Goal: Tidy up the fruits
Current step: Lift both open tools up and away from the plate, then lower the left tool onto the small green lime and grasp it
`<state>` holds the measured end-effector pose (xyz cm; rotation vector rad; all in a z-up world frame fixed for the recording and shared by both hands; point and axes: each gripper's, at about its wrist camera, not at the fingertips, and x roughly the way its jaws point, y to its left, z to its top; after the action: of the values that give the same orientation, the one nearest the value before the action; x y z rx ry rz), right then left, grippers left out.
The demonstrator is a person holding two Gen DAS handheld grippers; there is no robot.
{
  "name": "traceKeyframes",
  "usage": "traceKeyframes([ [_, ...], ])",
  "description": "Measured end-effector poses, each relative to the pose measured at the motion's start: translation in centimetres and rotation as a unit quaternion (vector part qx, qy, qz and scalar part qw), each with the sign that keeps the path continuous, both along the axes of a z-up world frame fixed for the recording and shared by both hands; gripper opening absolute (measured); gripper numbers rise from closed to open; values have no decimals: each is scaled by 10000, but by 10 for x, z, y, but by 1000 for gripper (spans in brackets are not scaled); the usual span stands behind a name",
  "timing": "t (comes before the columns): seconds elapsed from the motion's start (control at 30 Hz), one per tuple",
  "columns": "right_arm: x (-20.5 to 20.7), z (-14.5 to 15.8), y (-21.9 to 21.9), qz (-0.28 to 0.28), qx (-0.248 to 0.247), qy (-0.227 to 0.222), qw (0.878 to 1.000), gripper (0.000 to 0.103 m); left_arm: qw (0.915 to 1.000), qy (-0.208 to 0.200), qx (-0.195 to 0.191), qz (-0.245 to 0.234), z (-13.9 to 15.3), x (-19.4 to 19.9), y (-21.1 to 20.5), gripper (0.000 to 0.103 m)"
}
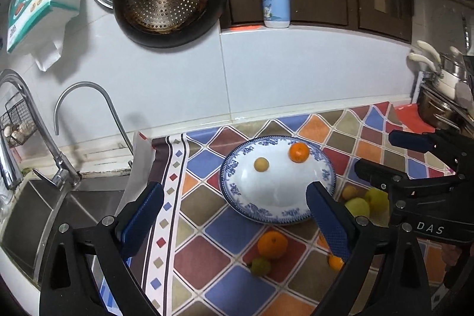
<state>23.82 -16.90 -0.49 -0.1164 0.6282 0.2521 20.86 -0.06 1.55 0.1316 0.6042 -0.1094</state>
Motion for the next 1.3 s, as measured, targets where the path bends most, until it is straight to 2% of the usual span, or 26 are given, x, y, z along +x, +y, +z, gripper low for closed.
traceKeyframes([
  [0.33,-44,-1,7,-14,61,-66,10000,72,9998,-160,105,-69,-7,-43,7,98],
  [0.6,-71,-13,19,-94,-232,-134,9996,72,9996,-106,208,-159,-25,-57,15,98],
  [0.93,-90,-45,35,-16,-715,31,9974,71,9972,64,505,-549,-59,-69,11,98],
  [1.3,-83,-83,52,180,-1631,201,9862,71,9938,497,654,-746,-96,-54,7,92],
])
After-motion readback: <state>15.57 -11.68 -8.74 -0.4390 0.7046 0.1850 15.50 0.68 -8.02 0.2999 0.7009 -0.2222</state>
